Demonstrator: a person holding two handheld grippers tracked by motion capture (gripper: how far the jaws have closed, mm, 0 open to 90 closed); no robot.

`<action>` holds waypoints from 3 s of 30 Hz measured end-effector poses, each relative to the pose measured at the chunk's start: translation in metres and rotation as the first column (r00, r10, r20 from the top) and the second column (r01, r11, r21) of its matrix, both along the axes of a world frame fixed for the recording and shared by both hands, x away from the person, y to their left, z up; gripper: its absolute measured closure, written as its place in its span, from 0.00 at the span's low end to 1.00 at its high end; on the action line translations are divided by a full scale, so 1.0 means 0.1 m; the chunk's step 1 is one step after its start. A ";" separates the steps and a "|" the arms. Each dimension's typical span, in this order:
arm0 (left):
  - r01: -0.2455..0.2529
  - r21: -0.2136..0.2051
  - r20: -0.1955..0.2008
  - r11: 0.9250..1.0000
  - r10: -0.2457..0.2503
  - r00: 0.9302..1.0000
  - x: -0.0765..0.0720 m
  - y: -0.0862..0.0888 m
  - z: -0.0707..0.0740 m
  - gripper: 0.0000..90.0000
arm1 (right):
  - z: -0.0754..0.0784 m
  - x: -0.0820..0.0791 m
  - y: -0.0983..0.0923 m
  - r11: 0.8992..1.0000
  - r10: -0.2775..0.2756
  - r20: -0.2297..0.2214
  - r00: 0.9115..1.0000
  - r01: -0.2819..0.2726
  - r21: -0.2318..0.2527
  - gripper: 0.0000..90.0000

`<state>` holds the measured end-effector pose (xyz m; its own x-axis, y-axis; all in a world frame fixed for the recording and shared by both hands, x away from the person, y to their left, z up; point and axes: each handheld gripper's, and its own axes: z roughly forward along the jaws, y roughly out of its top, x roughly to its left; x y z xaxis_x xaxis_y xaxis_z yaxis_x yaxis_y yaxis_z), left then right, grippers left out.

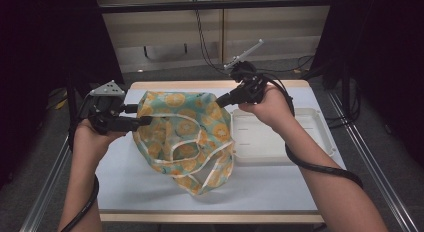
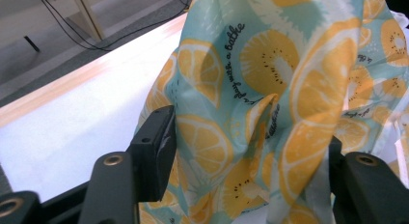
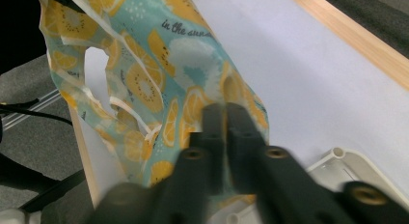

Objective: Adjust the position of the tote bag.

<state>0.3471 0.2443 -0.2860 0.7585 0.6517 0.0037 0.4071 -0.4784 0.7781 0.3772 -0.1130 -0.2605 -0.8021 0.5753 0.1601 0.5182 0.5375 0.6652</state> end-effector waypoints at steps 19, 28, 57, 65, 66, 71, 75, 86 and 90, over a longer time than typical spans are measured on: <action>0.013 -0.014 -0.030 1.000 -0.013 0.999 0.03 0.03 0.09 0.82 | 0.06 -0.01 0.02 1.000 -0.004 0.017 1.000 0.004 0.000 1.00; -0.002 -0.022 -0.024 1.000 0.002 1.000 0.09 -0.02 0.24 0.82 | 0.13 0.04 0.01 0.999 -0.038 0.030 0.999 0.037 0.036 1.00; -0.061 -0.039 -0.011 0.997 0.061 0.998 0.15 -0.10 0.35 0.59 | 0.18 0.04 -0.04 0.997 -0.040 0.029 0.999 0.038 0.060 1.00; -0.046 -0.035 -0.008 0.998 0.046 0.999 0.15 -0.12 0.35 0.78 | 0.15 0.02 0.01 0.999 -0.031 0.028 0.999 0.030 0.039 1.00; -0.046 -0.035 -0.008 0.998 0.046 0.999 0.15 -0.12 0.35 0.81 | 0.15 0.02 0.01 0.999 -0.031 0.028 0.999 0.030 0.039 1.00; -0.041 -0.013 -0.007 0.999 0.041 0.999 0.16 -0.10 0.38 0.92 | 0.16 0.02 0.00 0.999 -0.029 0.034 0.999 0.027 0.047 1.00; -0.033 -0.017 -0.022 0.999 0.032 0.999 0.20 -0.07 0.40 0.94 | 0.19 0.03 0.01 0.998 -0.036 0.044 0.998 0.034 0.046 1.00; -0.051 -0.008 -0.062 0.999 0.050 0.997 0.41 -0.07 0.55 0.95 | 0.23 0.15 0.00 0.996 -0.065 0.052 0.997 0.061 0.066 1.00; -0.079 0.015 -0.079 0.997 0.080 0.994 0.53 -0.10 0.51 0.95 | 0.21 0.21 0.04 0.996 -0.077 0.050 0.996 0.074 0.050 1.00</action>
